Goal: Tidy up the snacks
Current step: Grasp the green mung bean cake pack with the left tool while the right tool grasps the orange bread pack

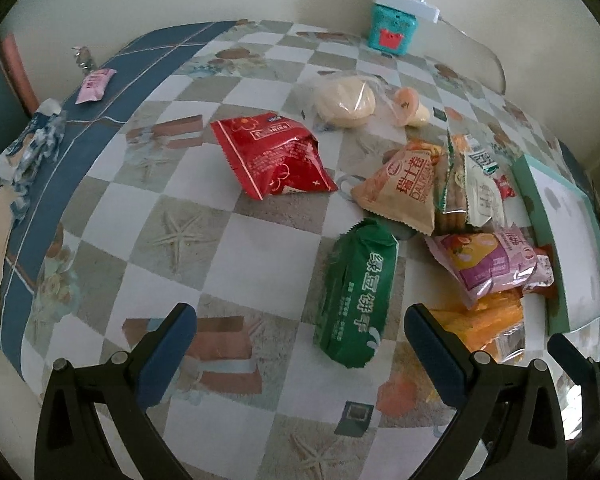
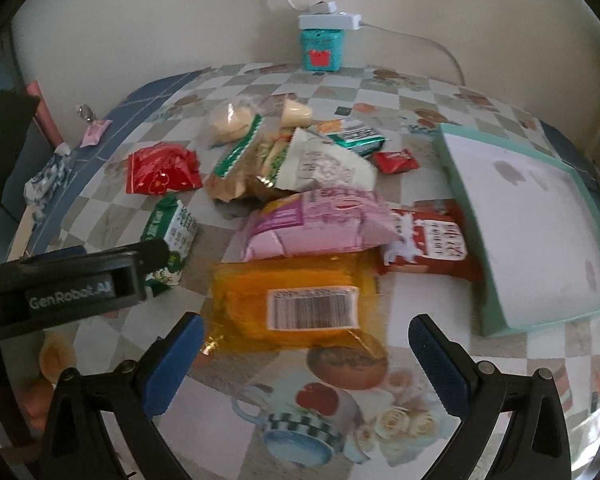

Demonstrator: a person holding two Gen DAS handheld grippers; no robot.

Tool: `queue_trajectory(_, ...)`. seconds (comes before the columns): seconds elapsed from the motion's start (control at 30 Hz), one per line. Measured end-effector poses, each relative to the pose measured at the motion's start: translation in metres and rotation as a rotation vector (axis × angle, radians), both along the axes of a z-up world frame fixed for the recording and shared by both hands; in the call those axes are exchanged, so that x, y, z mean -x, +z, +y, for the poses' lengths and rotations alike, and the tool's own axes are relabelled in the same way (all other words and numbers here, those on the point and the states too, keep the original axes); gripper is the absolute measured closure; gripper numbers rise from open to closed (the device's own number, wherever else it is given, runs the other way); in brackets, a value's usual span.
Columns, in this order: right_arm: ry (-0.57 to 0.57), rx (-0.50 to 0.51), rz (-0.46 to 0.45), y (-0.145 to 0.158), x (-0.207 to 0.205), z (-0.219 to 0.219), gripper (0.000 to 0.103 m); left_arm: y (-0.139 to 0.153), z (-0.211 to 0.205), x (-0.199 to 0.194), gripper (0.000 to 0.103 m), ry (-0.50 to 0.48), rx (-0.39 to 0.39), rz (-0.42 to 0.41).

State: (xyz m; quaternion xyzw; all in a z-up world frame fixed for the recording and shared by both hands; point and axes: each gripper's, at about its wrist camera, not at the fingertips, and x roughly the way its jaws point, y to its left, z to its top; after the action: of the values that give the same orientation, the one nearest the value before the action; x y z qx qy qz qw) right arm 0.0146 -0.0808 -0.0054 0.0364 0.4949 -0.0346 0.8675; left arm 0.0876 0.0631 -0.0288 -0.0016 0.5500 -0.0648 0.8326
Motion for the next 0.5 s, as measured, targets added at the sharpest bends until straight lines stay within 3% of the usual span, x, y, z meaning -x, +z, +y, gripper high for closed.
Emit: queue_trajectory(0.5, -0.035, -0.002, 0.052, -0.022, -0.020, 0.001, 0.000, -0.016, -0.011, -0.015, 0.001, -0.049, 0.004, 0.031)
